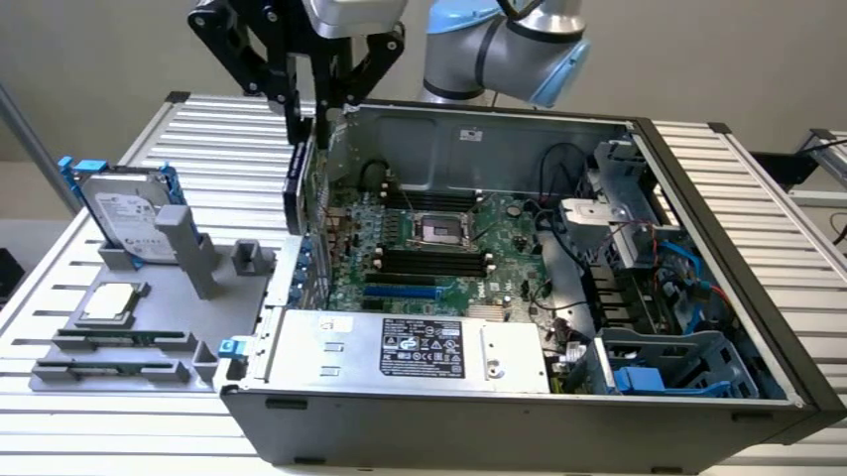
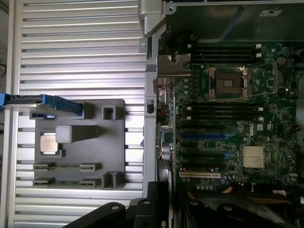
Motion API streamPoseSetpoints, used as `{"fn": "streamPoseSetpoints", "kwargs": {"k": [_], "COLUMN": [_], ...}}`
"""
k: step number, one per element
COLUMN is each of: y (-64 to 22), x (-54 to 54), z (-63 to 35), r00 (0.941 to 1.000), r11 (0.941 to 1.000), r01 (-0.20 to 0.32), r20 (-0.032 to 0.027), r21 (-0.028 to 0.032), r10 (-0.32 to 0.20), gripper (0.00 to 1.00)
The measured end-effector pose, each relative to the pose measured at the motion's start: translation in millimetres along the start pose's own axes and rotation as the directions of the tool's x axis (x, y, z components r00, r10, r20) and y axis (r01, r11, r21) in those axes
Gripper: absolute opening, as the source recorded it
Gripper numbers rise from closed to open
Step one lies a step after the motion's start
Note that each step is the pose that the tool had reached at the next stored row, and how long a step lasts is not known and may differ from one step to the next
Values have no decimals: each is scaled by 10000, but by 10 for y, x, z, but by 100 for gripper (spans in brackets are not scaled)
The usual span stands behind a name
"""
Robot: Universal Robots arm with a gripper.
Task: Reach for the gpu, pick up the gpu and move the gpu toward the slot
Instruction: 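Pick up the gpu and move the gpu toward the slot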
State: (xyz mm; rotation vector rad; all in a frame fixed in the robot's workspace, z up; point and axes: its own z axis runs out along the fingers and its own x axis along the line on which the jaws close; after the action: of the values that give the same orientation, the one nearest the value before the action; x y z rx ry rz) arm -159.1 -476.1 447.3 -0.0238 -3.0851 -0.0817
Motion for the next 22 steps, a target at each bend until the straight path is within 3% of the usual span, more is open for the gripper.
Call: {"fn": "streamPoseSetpoints", "kwargs": {"k": [13, 22], "y": [20, 82], "x": [-590, -932], "z": [9, 83], "r00": [10000, 10000], "r11": [10000, 10000], "r01": [1, 5], "r20": [26, 97], "r21": [-1, -2], "r10": [-1, -5], "gripper": [26, 26]}}
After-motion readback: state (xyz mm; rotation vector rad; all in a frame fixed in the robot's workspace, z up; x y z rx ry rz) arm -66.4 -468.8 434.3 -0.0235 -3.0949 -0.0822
